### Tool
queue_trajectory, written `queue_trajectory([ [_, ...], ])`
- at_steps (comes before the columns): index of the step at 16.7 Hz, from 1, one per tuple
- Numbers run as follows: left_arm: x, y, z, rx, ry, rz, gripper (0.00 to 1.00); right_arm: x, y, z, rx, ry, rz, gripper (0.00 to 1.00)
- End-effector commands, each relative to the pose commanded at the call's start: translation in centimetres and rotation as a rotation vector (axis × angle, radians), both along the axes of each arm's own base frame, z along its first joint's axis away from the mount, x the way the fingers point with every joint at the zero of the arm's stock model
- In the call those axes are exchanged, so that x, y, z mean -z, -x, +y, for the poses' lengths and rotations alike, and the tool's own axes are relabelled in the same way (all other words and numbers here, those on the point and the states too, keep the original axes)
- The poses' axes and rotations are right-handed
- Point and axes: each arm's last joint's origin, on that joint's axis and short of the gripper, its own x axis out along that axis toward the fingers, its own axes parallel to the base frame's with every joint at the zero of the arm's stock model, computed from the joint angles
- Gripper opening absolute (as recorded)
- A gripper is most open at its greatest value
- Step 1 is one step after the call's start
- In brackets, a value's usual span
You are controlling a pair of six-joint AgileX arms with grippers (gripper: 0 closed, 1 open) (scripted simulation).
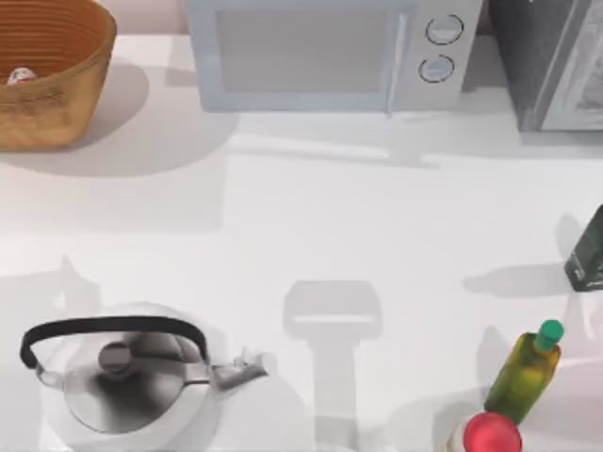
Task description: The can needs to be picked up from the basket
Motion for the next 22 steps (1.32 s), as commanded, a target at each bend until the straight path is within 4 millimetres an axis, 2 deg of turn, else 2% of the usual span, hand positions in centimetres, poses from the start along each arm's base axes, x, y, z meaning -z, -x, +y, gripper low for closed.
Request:
queue_trajectory([
  [3, -4.5, -2.4, 1.2, -0.059, 0.0, 0.158, 1.0, 0.0, 0.0, 0.0, 0.0, 0.0, 0.0, 1.0],
  [6, -9.4, -6.5, 3.0, -0.104, 0.009, 0.309, 1.0, 0.0, 0.0, 0.0, 0.0, 0.0, 0.0, 1.0],
  [10, -14.9, -14.2, 6.3, -0.137, 0.03, 0.46, 1.0, 0.0, 0.0, 0.0, 0.0, 0.0, 0.0, 1.0],
  [13, -16.8, -20.6, 9.0, -0.132, 0.051, 0.538, 1.0, 0.0, 0.0, 0.0, 0.0, 0.0, 0.0, 1.0],
  [15, -16.7, -24.7, 10.3, -0.11, 0.068, 0.584, 1.0, 0.0, 0.0, 0.0, 0.0, 0.0, 0.0, 1.0],
  [17, -15.3, -28.6, 11.2, -0.074, 0.089, 0.637, 1.0, 0.0, 0.0, 0.0, 0.0, 0.0, 0.0, 1.0],
  [19, -12.9, -32.0, 11.6, -0.03, 0.115, 0.701, 1.0, 0.0, 0.0, 0.0, 0.0, 0.0, 0.0, 1.0],
  [22, -7.8, -36.1, 11.2, 0.045, 0.16, 0.814, 1.0, 0.0, 0.0, 0.0, 0.0, 0.0, 0.0, 1.0],
])
